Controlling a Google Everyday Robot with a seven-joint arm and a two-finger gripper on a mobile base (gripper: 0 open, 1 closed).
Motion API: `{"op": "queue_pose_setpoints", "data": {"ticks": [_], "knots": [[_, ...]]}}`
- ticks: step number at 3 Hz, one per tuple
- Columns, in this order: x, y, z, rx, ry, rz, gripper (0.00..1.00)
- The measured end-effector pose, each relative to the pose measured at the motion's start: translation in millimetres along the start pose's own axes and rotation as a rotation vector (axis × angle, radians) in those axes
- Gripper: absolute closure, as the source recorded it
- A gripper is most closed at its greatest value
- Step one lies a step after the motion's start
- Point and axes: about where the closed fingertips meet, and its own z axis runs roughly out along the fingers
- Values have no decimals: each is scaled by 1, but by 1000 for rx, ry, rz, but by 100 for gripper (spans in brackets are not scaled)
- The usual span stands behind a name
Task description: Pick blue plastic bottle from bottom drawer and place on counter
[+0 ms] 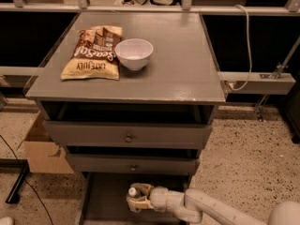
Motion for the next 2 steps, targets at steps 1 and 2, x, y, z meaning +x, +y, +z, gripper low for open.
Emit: {"op": "queue_pose_setpoints", "data": {"ticks": [1,2], "knots": [[-36,-2,-31,67,-9,-30,100],[-75,3,-69,134,4,-58,100]]}}
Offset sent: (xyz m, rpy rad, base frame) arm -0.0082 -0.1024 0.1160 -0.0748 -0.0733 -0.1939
